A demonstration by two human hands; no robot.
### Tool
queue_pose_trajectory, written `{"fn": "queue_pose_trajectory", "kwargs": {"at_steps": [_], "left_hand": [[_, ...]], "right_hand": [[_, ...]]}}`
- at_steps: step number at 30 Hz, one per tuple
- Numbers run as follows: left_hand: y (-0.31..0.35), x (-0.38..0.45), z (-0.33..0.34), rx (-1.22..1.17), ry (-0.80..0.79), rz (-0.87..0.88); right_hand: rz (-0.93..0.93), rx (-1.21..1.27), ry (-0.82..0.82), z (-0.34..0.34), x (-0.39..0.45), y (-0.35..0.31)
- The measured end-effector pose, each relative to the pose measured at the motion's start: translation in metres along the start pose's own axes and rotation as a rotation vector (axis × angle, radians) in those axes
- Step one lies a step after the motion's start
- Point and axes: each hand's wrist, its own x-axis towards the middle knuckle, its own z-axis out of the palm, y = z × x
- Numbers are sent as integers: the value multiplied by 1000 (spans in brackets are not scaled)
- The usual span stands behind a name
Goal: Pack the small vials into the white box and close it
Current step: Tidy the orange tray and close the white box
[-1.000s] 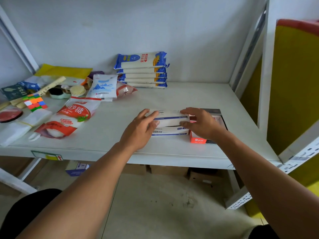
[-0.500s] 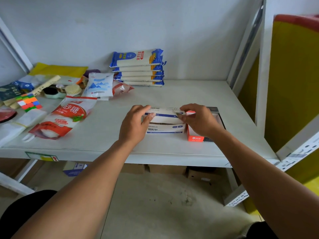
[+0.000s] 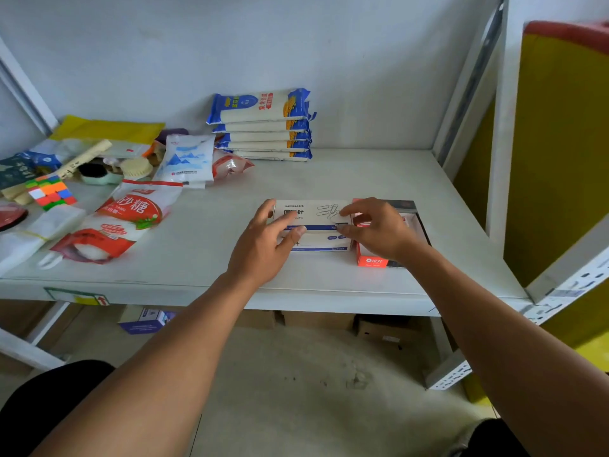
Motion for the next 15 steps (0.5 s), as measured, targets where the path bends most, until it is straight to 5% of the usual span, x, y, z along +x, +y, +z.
{"fn": "queue_pose_trajectory", "kwargs": {"at_steps": [4,8,15], "left_hand": [[4,-1,1,-68,-61,-46],[3,0,2,-92,-57,-66],[16,9,4,-101,-56,-85]], "right_hand": [[-34,-10,-24,-5,-2,5],[52,-119,292,-24,-1,19],[196,-237,-76,-5,-14,24]]}}
